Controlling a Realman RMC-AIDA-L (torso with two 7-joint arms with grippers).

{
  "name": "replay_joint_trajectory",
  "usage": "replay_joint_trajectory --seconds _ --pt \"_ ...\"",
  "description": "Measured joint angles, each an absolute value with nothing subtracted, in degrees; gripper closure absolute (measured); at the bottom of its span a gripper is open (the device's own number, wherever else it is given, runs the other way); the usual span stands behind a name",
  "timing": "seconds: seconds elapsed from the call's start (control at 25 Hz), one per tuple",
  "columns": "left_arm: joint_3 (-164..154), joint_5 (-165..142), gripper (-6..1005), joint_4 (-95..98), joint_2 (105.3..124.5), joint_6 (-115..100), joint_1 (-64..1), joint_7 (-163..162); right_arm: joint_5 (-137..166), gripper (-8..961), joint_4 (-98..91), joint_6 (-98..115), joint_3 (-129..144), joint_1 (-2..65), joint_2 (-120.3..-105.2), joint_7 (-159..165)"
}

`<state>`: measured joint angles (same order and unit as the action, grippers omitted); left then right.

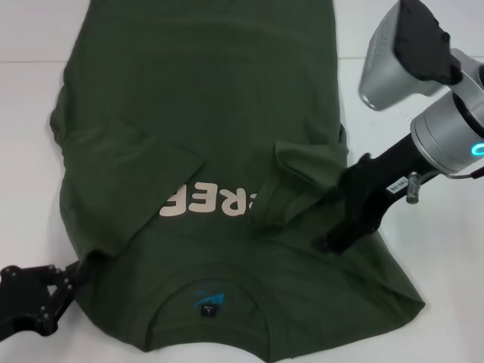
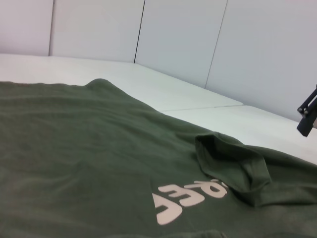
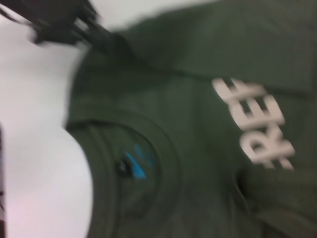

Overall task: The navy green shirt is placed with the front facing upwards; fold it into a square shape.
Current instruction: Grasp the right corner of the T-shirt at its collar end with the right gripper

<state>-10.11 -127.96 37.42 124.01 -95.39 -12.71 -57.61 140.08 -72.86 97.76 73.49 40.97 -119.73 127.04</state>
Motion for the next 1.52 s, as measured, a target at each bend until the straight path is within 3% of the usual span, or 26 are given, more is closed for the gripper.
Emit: replay_joint_trajectory --seconds 0.52,1.04,1.52 --pt "-10.06 -124.86 982 39.72 123.92 -95.53 -13.01 -57.38 154.13 47 -67.83 107.32 75.18 49.29 -120.09 155.79" --pt "-10.55 -124.79 982 40.52 123.88 -95.62 -13.67 -55.36 155.08 74 -59.33 104.95 77.48 44.90 -120.07 162.41" --pt "-10.49 -124.80 982 40.70 123.78 -95.38 -14.12 -54.85 155.98 159 -58.36 101.77 77.55 43.17 -120.20 163.43"
